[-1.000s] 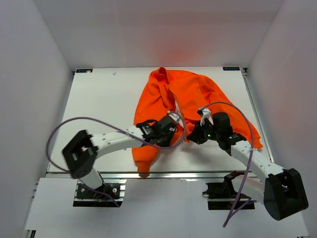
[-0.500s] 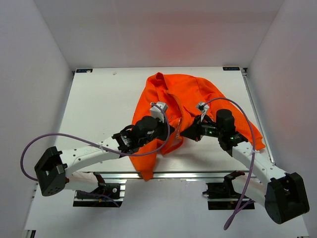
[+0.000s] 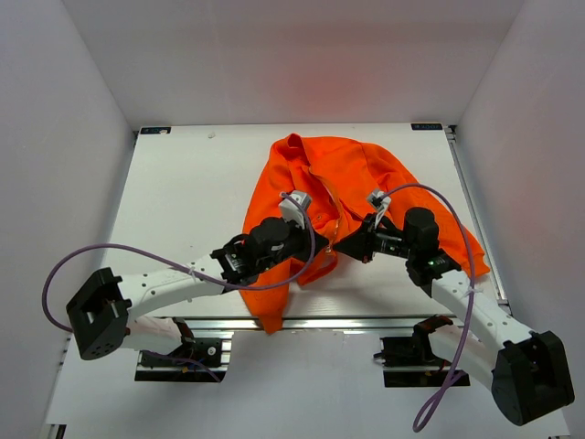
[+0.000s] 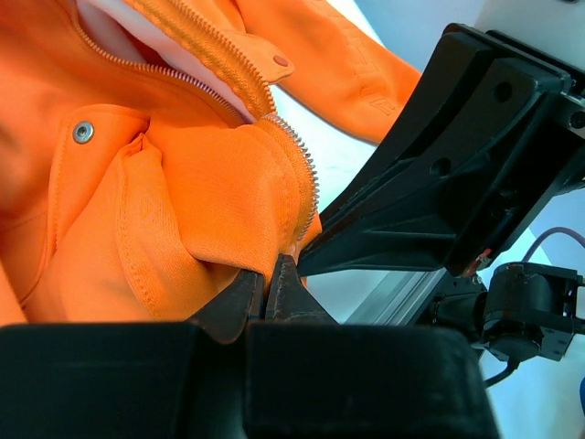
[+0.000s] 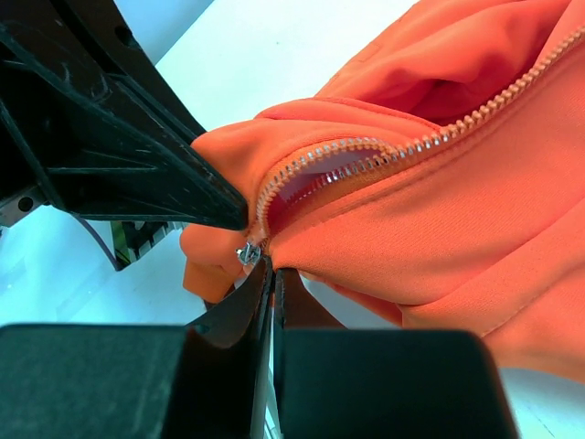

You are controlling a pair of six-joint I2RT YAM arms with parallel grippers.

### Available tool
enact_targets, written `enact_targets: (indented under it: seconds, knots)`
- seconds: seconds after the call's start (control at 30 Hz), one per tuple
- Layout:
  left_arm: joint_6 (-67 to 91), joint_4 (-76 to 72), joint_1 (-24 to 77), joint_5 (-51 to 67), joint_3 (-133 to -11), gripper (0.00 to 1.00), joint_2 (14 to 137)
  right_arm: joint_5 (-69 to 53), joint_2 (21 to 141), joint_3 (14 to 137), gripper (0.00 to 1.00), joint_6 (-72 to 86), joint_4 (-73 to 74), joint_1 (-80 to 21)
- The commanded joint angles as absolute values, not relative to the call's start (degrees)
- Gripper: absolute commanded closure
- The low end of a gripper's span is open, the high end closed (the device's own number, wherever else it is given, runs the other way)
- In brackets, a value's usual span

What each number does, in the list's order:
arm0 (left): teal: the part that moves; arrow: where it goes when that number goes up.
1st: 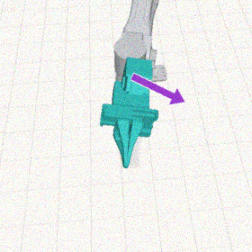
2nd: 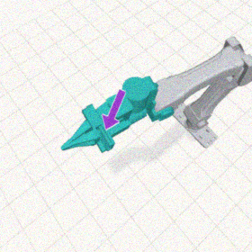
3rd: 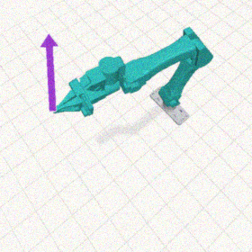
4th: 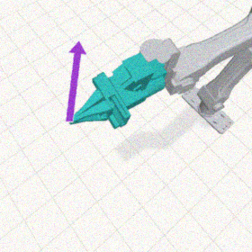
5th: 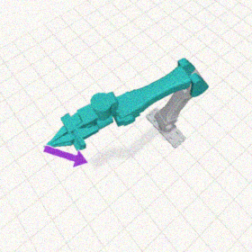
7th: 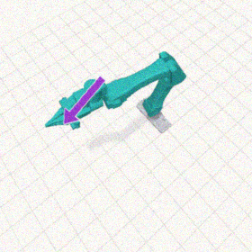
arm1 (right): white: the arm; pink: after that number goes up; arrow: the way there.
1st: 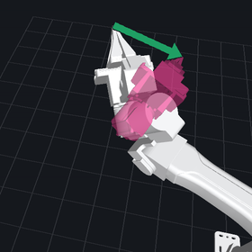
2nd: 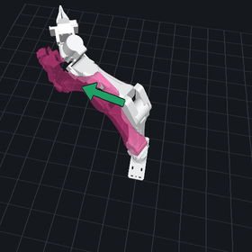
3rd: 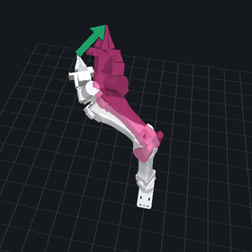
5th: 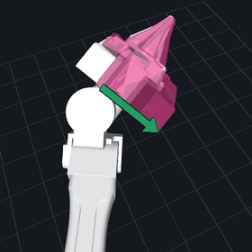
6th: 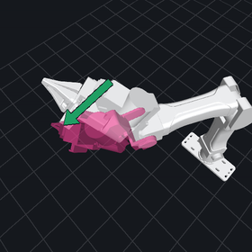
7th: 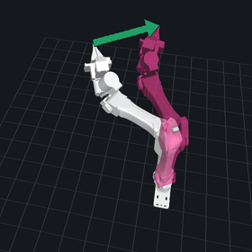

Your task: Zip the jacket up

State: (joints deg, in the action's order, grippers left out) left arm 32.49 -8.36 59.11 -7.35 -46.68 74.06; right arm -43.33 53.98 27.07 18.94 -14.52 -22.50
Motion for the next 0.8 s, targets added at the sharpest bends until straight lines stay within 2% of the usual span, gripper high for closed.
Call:
enact_targets:
  seconds: [0.0, 0.77]
  knots:
    - [33.8, -11.5, 59.5, -6.6, -45.4, 1.00, 71.0, -43.6, 52.6, 26.2, 1.00, 20.0, -18.5, -22.7]
    - [42.3, -11.3, 59.8, -12.0, -44.6, 1.00, 71.5, -39.2, 47.4, 22.7, 1.00, 21.4, -23.4, -22.6]
